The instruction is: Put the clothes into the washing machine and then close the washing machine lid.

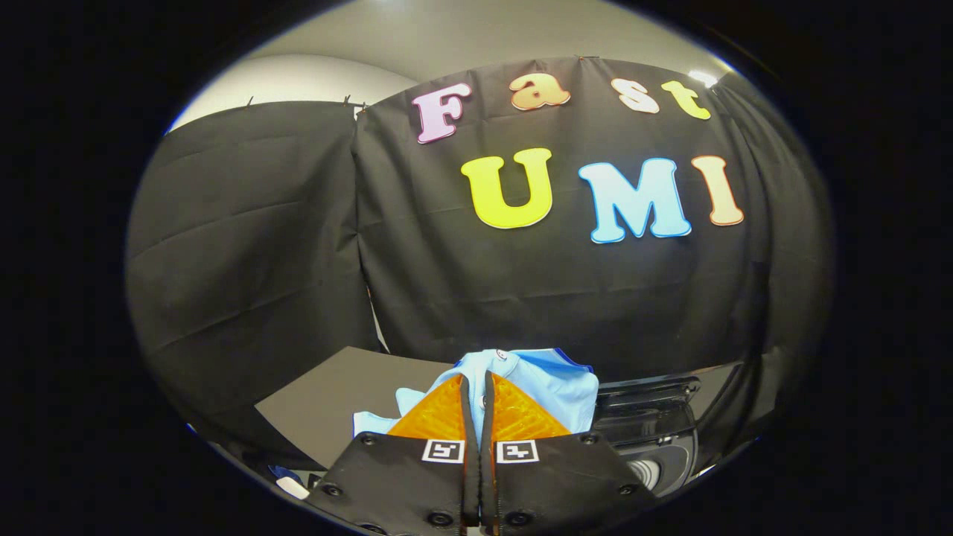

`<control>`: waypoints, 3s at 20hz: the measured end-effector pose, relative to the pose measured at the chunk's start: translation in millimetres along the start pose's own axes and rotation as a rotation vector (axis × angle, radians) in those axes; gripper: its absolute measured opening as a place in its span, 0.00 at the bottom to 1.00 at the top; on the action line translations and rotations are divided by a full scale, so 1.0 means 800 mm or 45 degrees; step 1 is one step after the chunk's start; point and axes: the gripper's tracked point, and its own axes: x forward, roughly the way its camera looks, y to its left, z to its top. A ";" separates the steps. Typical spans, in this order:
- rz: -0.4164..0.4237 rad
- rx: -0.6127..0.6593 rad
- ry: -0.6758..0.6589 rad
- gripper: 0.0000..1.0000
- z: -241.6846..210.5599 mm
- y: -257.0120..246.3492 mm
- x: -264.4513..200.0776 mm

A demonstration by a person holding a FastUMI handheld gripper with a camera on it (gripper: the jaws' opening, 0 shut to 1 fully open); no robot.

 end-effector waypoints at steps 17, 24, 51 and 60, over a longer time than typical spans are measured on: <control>-0.167 -0.027 0.032 0.02 -0.063 -0.147 -0.028; -0.210 -0.002 0.134 0.02 -0.148 -0.186 -0.014; -0.349 0.087 0.495 0.03 -0.361 -0.230 0.002; -0.392 0.149 0.545 0.22 -0.377 -0.243 -0.005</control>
